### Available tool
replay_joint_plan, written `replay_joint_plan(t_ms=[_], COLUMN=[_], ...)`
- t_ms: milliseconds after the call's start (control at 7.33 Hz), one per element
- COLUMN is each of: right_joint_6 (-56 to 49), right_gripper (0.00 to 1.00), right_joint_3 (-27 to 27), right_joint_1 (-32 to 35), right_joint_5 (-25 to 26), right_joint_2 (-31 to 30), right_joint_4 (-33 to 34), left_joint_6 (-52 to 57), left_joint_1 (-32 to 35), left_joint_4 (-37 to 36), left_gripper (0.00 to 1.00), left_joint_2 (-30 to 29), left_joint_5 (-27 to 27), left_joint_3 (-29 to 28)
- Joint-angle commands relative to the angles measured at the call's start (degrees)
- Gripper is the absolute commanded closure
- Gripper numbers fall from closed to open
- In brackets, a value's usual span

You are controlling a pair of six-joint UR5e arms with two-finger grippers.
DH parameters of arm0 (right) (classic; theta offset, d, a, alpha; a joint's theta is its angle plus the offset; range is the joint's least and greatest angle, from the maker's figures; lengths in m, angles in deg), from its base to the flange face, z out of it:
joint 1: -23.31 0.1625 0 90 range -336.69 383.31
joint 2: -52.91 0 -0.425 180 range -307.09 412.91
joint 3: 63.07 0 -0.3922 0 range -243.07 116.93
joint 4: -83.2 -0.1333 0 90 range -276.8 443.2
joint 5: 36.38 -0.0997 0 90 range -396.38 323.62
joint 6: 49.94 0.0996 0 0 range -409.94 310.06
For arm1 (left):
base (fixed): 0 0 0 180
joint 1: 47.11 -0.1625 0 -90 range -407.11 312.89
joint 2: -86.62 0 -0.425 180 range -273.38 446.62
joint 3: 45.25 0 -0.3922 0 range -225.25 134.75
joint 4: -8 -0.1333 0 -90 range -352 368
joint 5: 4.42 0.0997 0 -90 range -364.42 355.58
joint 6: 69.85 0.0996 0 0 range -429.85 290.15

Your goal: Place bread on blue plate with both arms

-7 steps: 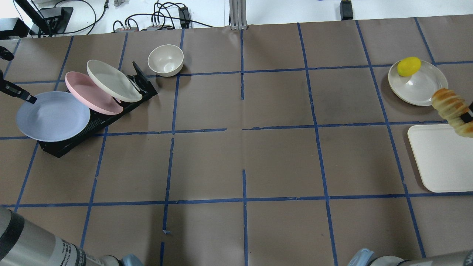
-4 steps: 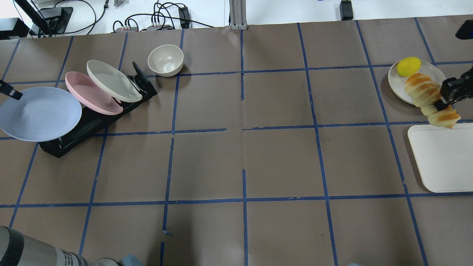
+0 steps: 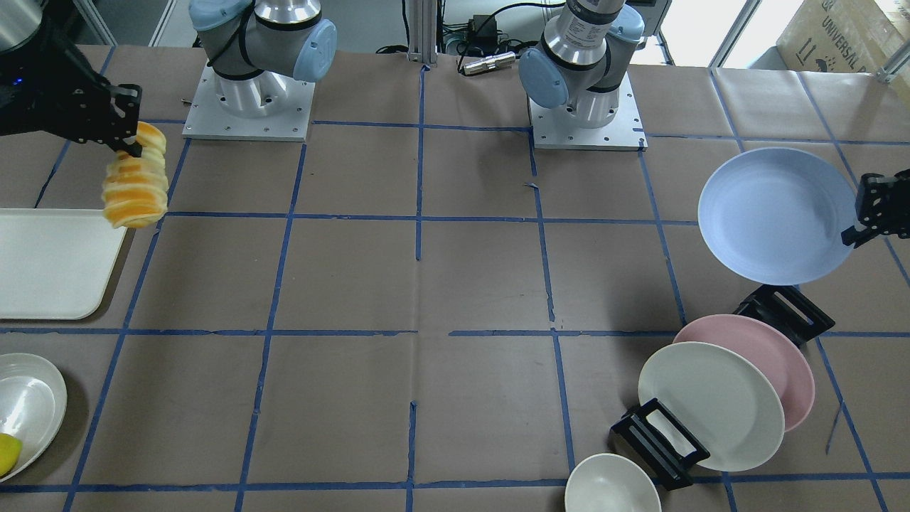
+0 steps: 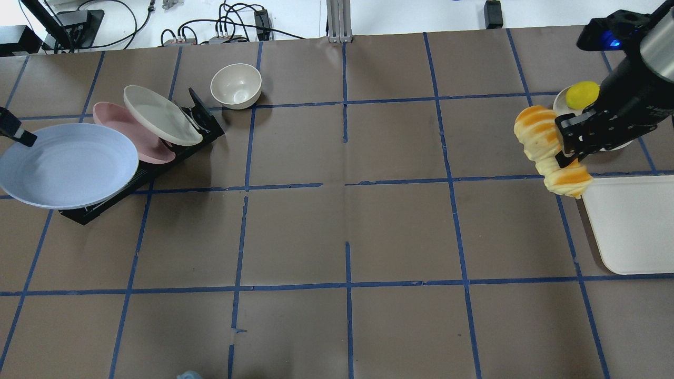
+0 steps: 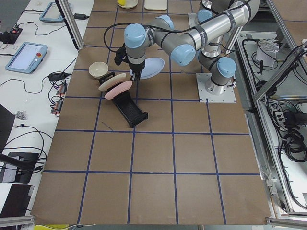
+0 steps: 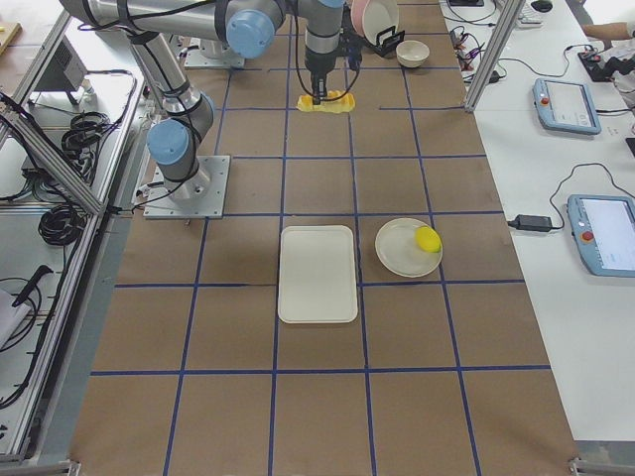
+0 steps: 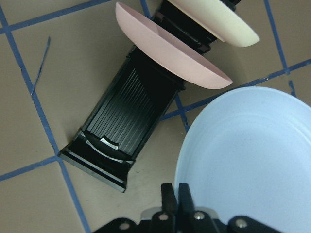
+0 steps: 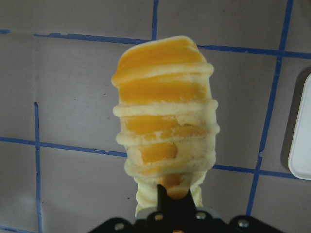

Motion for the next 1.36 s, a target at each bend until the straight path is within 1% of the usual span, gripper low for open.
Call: replay_joint_plan(t_ms=[0, 136, 273, 409, 545, 682, 818, 955, 1091, 1227], right_joint_6=[7.27, 8.6, 11.4, 13.43, 13.45, 13.45, 13.36, 13.36, 13.62, 16.5], right_gripper=[0.99, 0.99, 0.99, 0.99, 0.99, 0.99, 0.99, 0.99, 0.99, 0.98], right_joint_3=[-0.06, -0.15, -1.37, -2.51, -2.52, -2.44, -2.35, -1.74, -1.73, -1.47], right_joint_1=[5.13, 5.84, 6.02, 6.89, 7.34, 7.43, 7.43, 7.51, 9.0, 10.92], right_joint_5=[0.19, 0.28, -0.16, -0.51, -0.51, -0.51, -0.6, -0.86, -0.78, -0.6], right_joint_2=[-0.83, -1.18, -2.14, -2.84, -2.76, -2.76, -2.59, -2.33, -2.06, -1.63], right_joint_4=[-0.74, -0.83, -1.61, -1.18, 0.04, 1.36, 2.76, 3.47, 4.61, 5.4], left_joint_6=[-16.64, -27.15, -36.04, -43.09, -51.43, -58.38, -63.33, -69.12, -73.01, -75.65], left_joint_1=[11.99, 17.18, 21.93, 25.89, 29.67, 34.41, 38.28, 41.02, 43.74, 46.38], left_joint_4=[-9.93, -17.3, -27.21, -33.31, -35.37, -36.7, -40.72, -42.67, -48.0, -53.71], left_gripper=[0.98, 0.98, 0.98, 0.98, 0.98, 0.98, 0.98, 0.98, 0.98, 0.98], left_joint_2=[1.99, 1.11, 0.32, -0.38, -0.48, -0.65, -1.78, -4.49, -8.7, -12.48], left_joint_5=[0.19, 0.1, 0.1, 0.28, 0.28, 0.71, 3.76, 4.58, 6.93, 10.61], left_joint_3=[8.41, 12.8, 17.54, 21.33, 22.93, 23.21, 23.3, 23.04, 22.43, 22.42])
